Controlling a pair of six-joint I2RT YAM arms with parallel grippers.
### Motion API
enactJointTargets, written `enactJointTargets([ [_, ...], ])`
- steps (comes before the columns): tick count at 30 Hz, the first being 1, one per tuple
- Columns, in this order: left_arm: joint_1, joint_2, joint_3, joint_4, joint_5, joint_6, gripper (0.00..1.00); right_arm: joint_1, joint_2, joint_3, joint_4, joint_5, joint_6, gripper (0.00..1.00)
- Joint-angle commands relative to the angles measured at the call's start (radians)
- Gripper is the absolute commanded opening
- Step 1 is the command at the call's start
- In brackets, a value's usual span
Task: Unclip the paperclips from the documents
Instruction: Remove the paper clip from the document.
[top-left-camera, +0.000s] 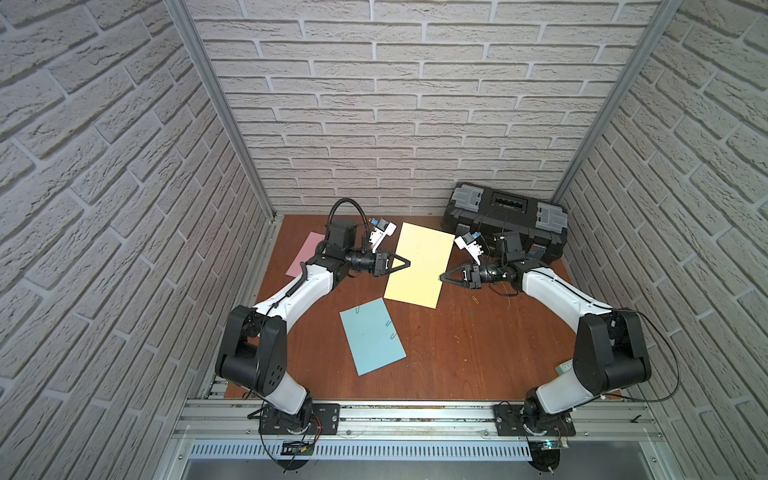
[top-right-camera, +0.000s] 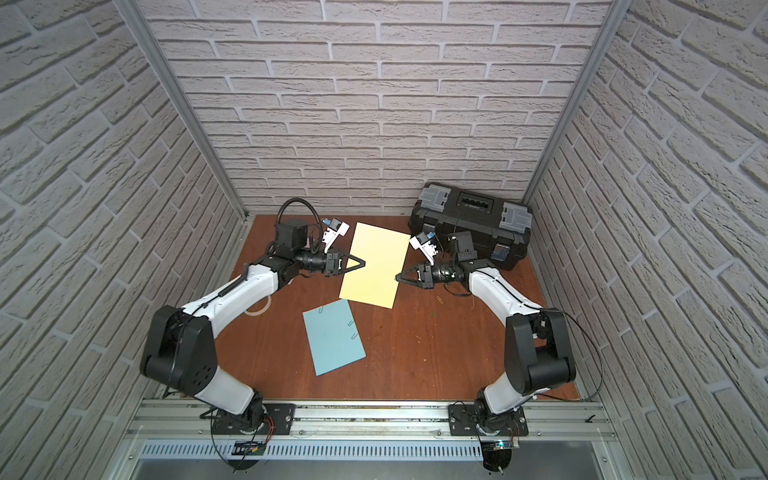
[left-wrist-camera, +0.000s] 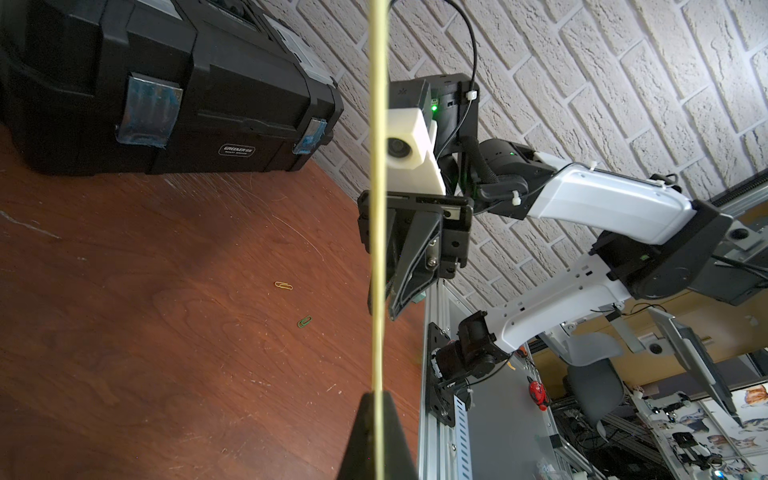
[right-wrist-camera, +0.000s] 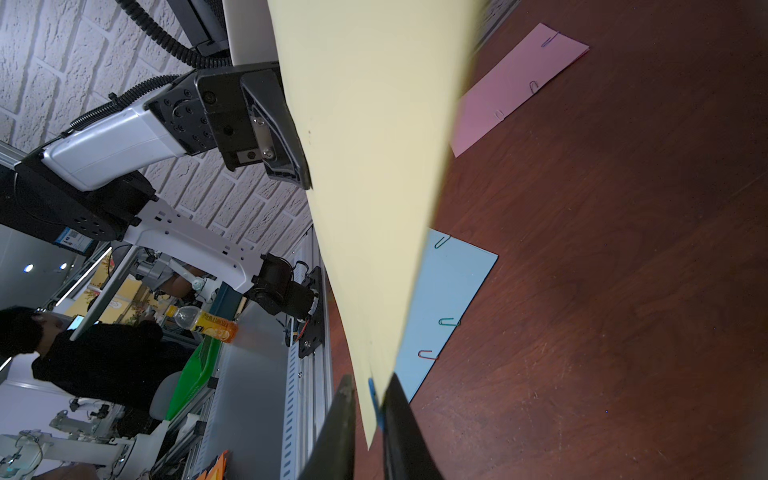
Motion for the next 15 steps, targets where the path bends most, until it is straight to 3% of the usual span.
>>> enactJointTargets([
  [1, 0.006, -0.03, 0.016, 0.01, 0.012, 0.028, 0.0, 0.001, 0.009, 0.024, 0.023, -0.016, -0.003, 0.1],
  [15, 0.013, -0.042, 0.025, -0.029, 0.01, 0.056, 0.0, -0.014, 0.019, 0.039, -0.016, 0.015, -0.017, 0.09],
])
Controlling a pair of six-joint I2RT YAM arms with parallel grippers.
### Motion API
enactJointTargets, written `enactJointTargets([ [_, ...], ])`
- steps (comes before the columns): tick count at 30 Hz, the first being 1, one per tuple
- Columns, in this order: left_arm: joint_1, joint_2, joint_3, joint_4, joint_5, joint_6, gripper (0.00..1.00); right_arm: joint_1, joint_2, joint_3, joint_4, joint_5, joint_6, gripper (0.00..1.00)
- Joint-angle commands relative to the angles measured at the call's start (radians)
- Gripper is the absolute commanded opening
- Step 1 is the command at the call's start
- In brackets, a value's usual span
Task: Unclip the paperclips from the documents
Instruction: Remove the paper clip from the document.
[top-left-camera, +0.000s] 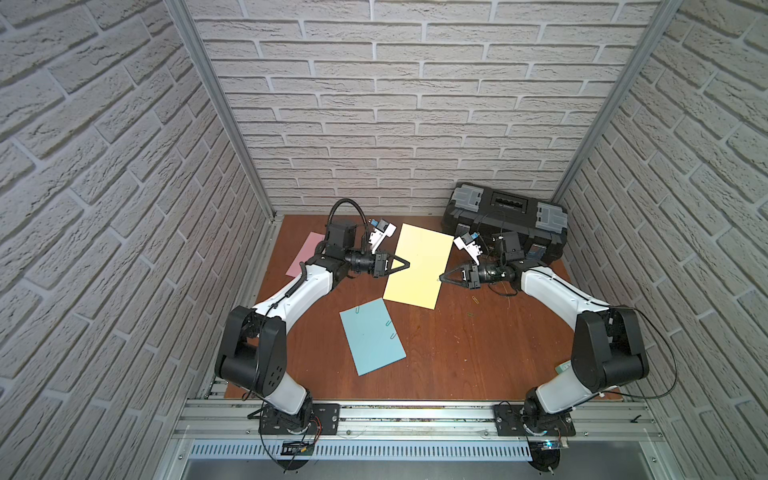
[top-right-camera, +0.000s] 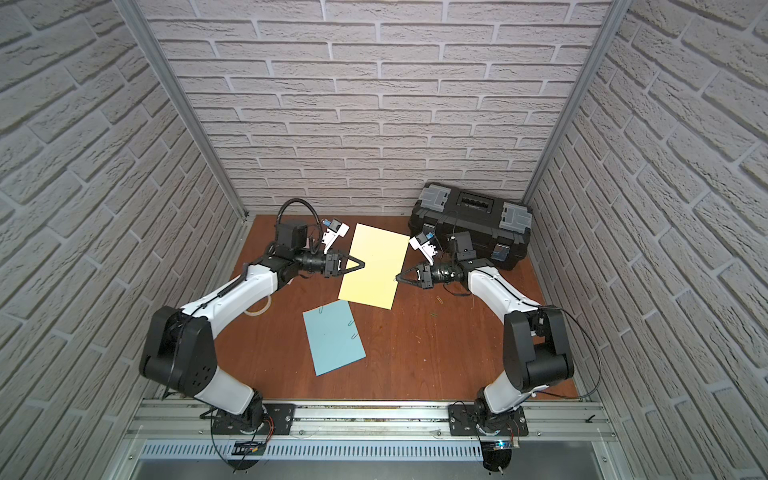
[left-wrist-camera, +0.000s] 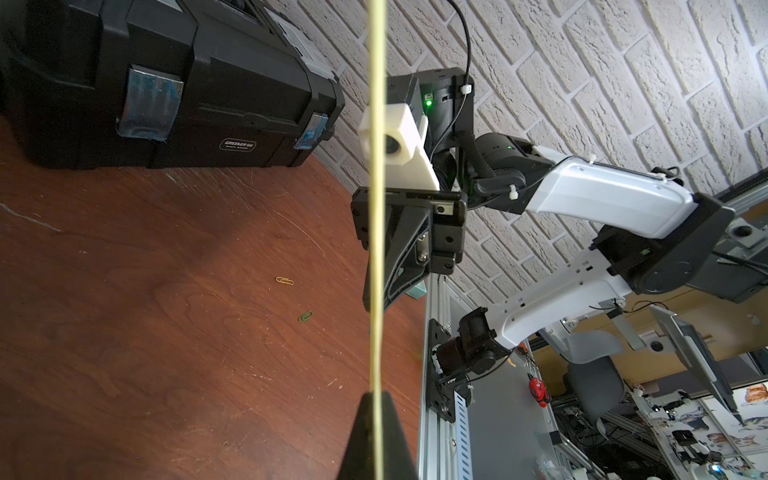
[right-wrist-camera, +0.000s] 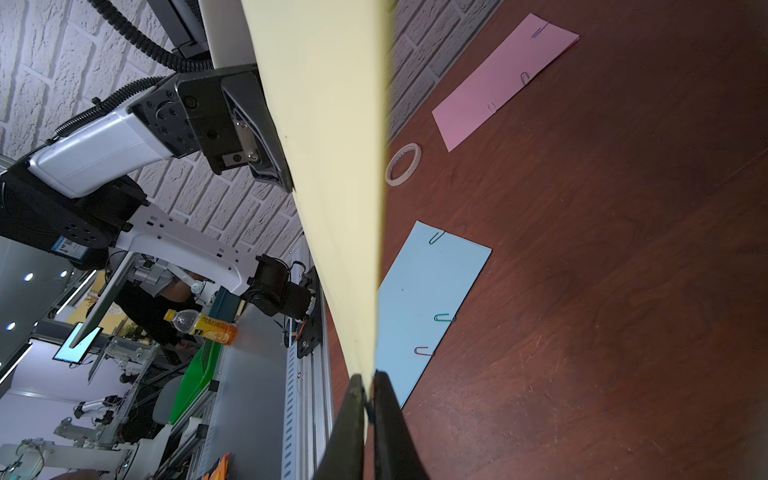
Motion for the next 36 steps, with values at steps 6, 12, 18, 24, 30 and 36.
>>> enactJointTargets([
  [6, 0.012, -0.038, 0.03, -0.002, 0.011, 0.038, 0.0, -0.011, 0.001, 0.029, -0.013, 0.006, -0.016, 0.09],
  [12, 0.014, -0.036, 0.03, -0.004, 0.011, 0.038, 0.0, -0.011, -0.001, 0.027, -0.004, 0.0, -0.013, 0.05],
  [18, 0.012, -0.033, 0.03, -0.001, 0.012, 0.035, 0.0, -0.011, -0.002, 0.022, 0.025, -0.005, 0.008, 0.03],
  [24, 0.013, -0.042, 0.025, -0.007, 0.008, 0.039, 0.0, -0.012, -0.004, 0.016, 0.005, 0.024, -0.008, 0.03],
  [30, 0.015, -0.047, 0.023, -0.012, 0.009, 0.041, 0.0, -0.014, -0.01, 0.009, 0.029, 0.011, 0.006, 0.03],
  [36, 0.011, -0.036, 0.028, 0.008, 0.015, 0.027, 0.0, 0.003, -0.006, 0.013, 0.035, -0.003, 0.007, 0.03],
])
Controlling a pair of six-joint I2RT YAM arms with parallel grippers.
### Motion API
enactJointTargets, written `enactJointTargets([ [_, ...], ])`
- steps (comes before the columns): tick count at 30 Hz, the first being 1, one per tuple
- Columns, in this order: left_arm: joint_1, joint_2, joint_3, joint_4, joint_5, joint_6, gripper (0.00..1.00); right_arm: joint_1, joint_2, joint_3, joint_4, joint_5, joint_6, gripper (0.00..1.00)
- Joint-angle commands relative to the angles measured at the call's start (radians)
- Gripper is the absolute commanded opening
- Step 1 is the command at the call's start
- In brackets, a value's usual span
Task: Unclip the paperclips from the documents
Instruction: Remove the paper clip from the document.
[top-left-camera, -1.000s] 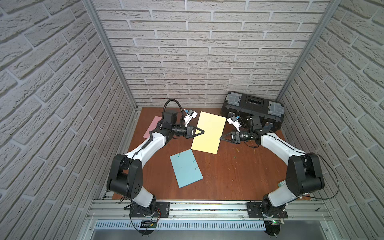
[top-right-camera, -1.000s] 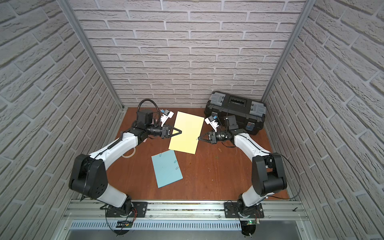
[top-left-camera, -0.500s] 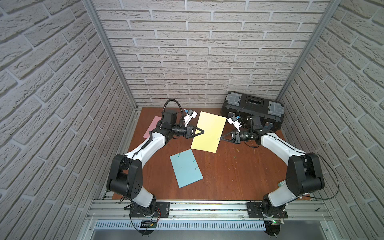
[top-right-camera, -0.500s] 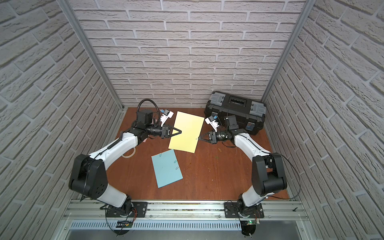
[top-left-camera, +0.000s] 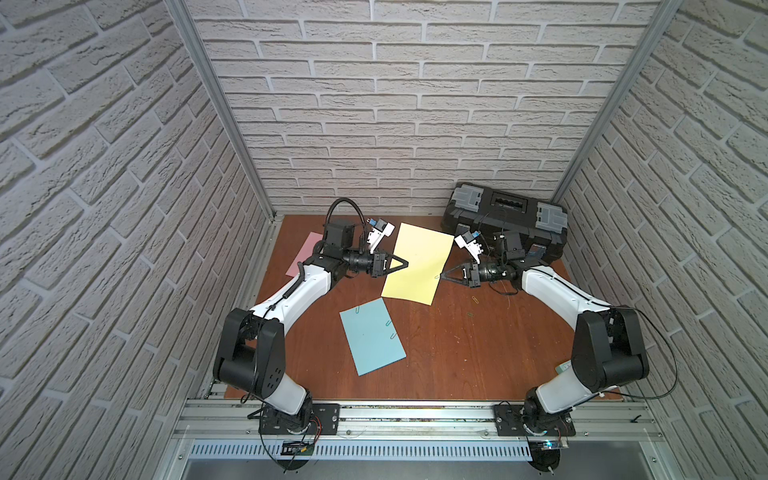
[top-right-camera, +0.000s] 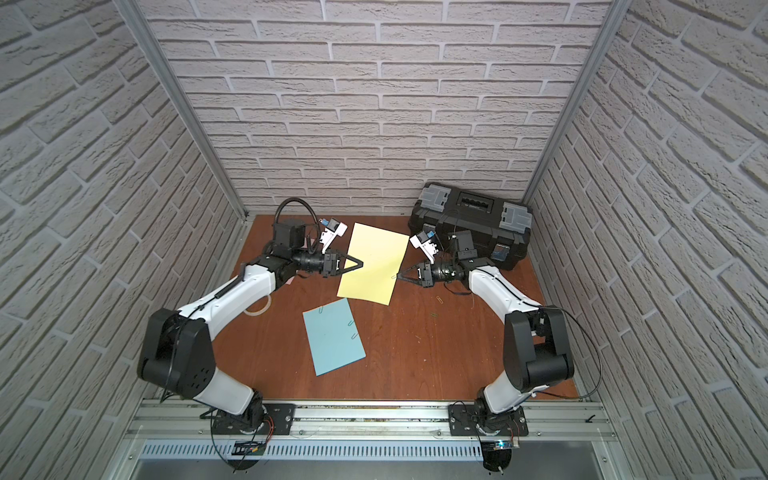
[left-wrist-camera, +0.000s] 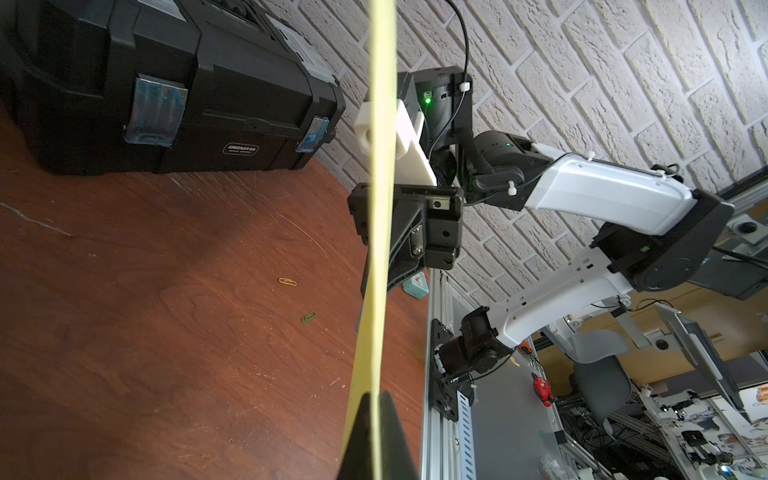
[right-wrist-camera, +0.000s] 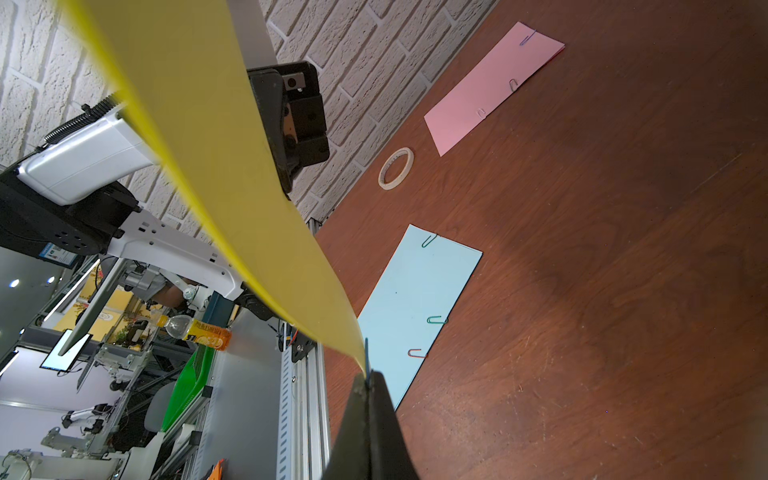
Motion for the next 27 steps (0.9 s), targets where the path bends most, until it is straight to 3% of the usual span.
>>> enactJointTargets([
  [1, 0.001, -0.023, 0.028, 0.025, 0.016, 0.007, 0.0, 0.013, -0.005, 0.008, 0.035, -0.018, 0.002, 0.03],
  [27, 0.016, -0.051, 0.025, -0.027, 0.012, 0.043, 0.0, -0.023, -0.026, 0.002, -0.03, 0.04, -0.041, 0.03],
])
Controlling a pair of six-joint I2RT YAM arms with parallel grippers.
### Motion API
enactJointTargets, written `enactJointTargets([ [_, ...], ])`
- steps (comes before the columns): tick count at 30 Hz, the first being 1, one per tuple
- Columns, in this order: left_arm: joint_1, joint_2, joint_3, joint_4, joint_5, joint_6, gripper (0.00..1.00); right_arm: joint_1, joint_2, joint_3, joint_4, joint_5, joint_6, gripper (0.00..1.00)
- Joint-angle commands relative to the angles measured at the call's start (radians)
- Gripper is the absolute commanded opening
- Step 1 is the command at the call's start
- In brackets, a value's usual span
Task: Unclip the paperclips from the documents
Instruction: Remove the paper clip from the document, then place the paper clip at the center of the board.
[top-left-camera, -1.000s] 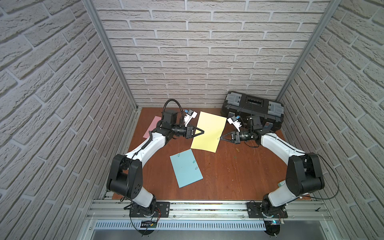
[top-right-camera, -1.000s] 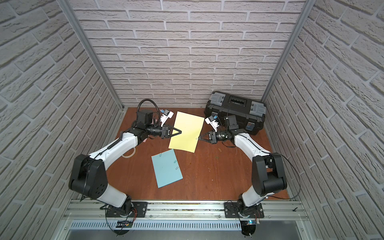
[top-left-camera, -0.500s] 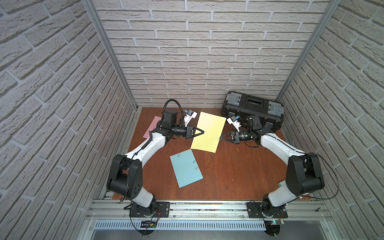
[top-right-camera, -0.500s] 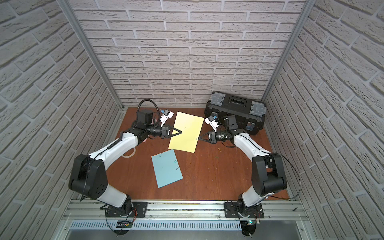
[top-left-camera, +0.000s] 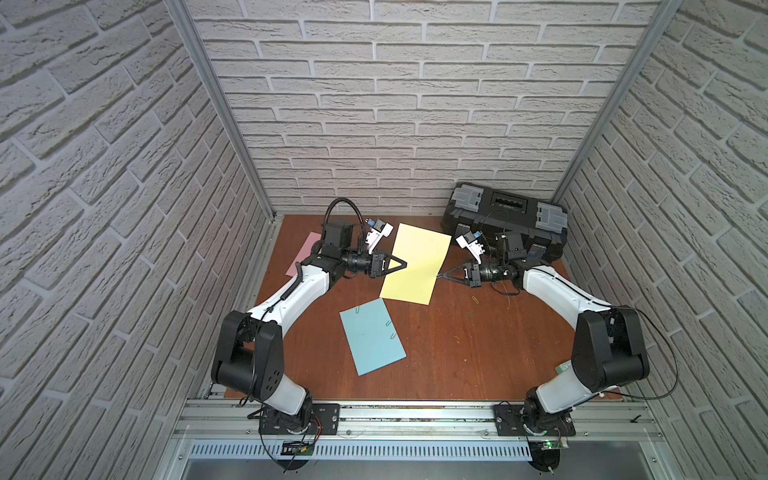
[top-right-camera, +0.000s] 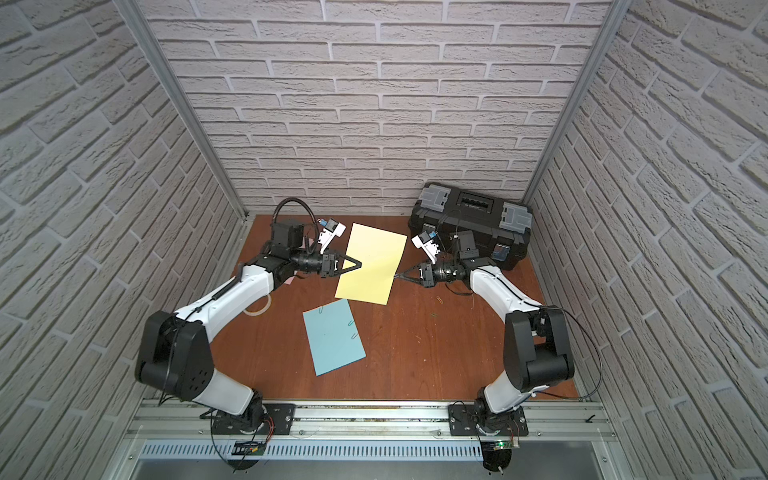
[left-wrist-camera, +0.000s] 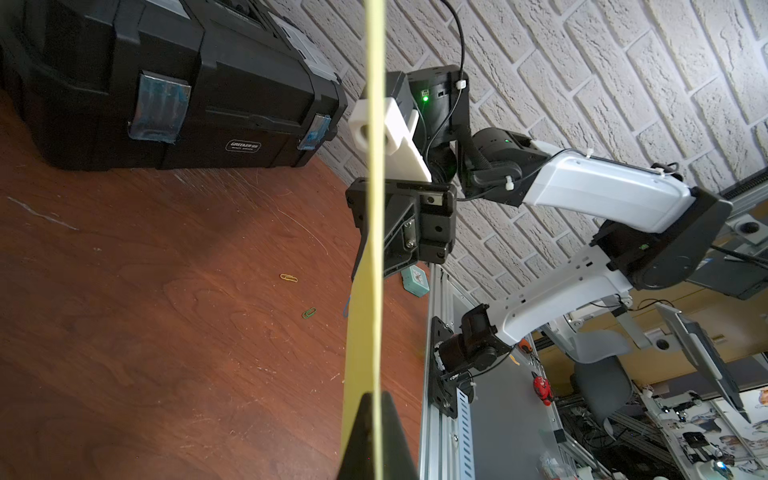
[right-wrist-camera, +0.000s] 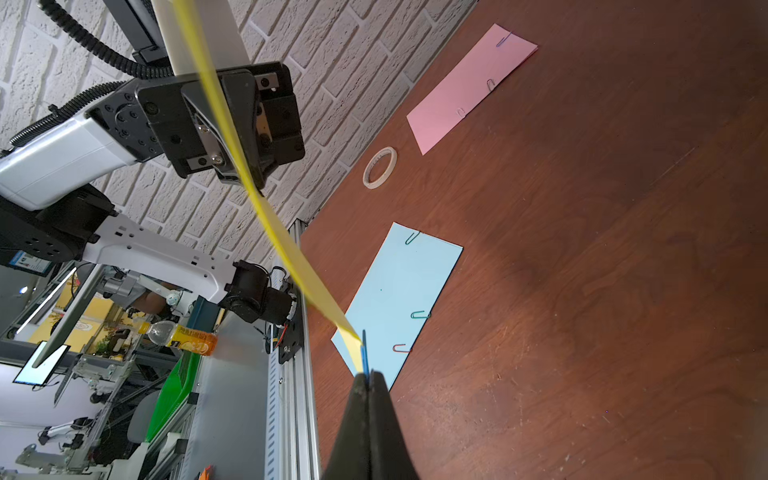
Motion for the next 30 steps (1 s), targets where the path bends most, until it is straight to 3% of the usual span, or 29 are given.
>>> enactJointTargets([
  [1, 0.009, -0.035, 0.025, 0.009, 0.011, 0.027, 0.0, -0.004, -0.026, 0.002, -0.006, 0.005, -0.016, 0.03],
  [5, 0.011, -0.037, 0.025, 0.007, 0.011, 0.031, 0.0, -0.02, -0.027, 0.003, -0.049, 0.077, -0.02, 0.03],
  [12, 0.012, -0.036, 0.022, 0.004, 0.01, 0.034, 0.0, -0.068, -0.09, -0.117, -0.003, 0.256, 0.113, 0.03],
  [21, 0.013, -0.02, 0.035, 0.004, 0.013, 0.038, 0.0, -0.144, -0.111, -0.262, -0.093, 0.498, 0.286, 0.03],
  [30, 0.011, -0.004, 0.039, 0.014, 0.012, 0.035, 0.0, -0.187, -0.094, -0.365, -0.092, 0.545, 0.36, 0.03],
])
